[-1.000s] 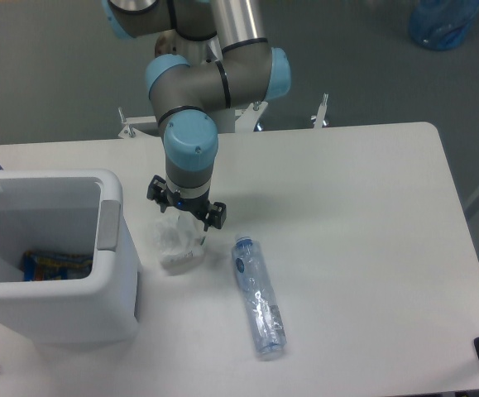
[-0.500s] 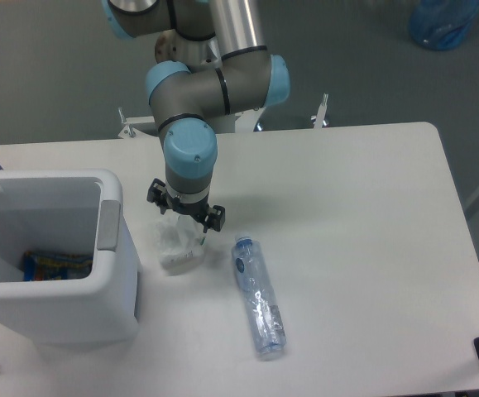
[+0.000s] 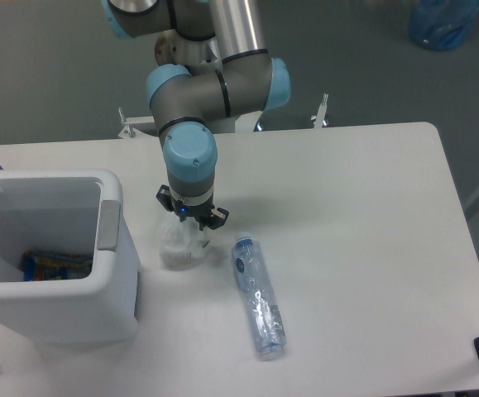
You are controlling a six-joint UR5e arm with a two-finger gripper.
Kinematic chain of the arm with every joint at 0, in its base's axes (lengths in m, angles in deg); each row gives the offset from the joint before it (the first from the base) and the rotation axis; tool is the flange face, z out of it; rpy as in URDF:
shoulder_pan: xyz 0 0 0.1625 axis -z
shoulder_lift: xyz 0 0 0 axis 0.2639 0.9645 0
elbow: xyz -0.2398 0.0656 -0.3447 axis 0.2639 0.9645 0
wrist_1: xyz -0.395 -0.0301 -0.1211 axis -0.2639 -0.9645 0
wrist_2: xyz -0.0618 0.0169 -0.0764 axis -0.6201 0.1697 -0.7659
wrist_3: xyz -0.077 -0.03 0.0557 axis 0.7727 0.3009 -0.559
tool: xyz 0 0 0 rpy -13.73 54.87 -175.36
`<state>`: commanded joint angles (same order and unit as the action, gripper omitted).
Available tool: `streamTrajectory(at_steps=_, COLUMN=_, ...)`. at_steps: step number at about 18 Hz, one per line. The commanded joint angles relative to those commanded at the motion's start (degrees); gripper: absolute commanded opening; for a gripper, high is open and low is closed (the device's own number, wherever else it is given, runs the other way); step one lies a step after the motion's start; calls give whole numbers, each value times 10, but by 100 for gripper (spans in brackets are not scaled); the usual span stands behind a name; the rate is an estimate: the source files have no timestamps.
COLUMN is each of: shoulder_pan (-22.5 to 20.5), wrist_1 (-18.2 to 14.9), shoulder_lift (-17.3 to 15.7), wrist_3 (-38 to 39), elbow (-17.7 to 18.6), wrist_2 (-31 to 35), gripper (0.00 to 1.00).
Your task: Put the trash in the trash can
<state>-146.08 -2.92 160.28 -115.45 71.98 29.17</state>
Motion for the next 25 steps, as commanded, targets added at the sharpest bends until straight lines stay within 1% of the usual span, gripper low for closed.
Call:
streamTrajectory(at_steps=5, shoulder_pan=-15, wrist_1=-3, shoulder_lift=-6, wrist_3=-3, elbow=-8, wrist_2=0, gripper=0)
streamTrajectory(at_steps=11, shoulder_pan=-45, wrist_1=1, shoulder_lift=-44, wrist_3=-10, elbow=-12, wrist_2=-3, gripper=0)
streamTrajectory(at_steps=13, shoulder_pan=-53, wrist_1=3, shoulder_lift=-53, wrist_3=-10, elbow=-24, wrist_2=-8, gripper=0)
streamTrajectory(at_steps=16, shoulder_pan=-63, wrist_1=4, shoulder_lift=-58, wrist_3=-9, elbow=-54, wrist_2=-13, gripper=0)
streamTrajectory(at_steps=19, shoulder_pan=-78, wrist_1=4, shoulder_lift=-61, wrist_3=-5, elbow=-94, wrist_2=-37, gripper=0)
streamTrajectory(at_steps=22, shoulder_pan=-95, wrist_1=4, shoulder_lift=-61, wrist_3=-1, elbow=-141, wrist_2=-46, gripper=0)
streamTrajectory(at_steps=25, shoulder_pan=-119, wrist_1=4, shoulder_lift=-66, wrist_3=14, elbow=-171, wrist_2=-87, gripper=0)
